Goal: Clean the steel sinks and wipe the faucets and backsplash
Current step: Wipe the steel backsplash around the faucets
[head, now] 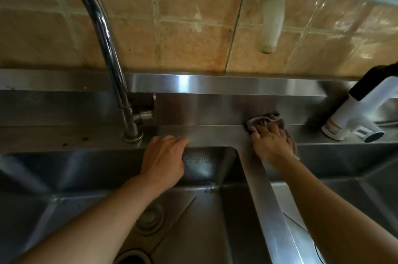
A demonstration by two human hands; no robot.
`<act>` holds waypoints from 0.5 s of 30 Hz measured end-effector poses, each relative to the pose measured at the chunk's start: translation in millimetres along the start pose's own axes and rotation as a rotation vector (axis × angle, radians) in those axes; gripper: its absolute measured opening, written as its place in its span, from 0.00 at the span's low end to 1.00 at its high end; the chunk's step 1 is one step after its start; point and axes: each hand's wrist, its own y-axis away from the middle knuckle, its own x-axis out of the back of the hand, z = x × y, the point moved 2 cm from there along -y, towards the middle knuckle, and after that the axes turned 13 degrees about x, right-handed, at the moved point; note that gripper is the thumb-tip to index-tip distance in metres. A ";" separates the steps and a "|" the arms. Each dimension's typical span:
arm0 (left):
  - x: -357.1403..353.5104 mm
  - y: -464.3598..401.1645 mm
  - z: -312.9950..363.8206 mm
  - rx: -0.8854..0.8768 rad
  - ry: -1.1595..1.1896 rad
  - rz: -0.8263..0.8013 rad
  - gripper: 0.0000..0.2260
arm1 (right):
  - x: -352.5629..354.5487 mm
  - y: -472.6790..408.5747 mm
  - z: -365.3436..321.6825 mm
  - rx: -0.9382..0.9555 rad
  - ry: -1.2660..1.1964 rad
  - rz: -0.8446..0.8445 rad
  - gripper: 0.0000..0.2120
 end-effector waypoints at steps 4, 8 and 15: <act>-3.8 -3.5 5.1 0.067 -0.035 0.010 0.18 | -17.1 3.8 -45.4 0.351 -0.005 -0.039 0.26; -7.5 -4.4 7.3 0.087 -0.050 -0.009 0.20 | -1.5 -6.8 -45.4 0.517 -0.235 -0.065 0.18; -10.4 -8.7 19.2 0.140 -0.182 -0.075 0.20 | -9.5 6.3 -30.2 0.408 -0.056 -0.121 0.22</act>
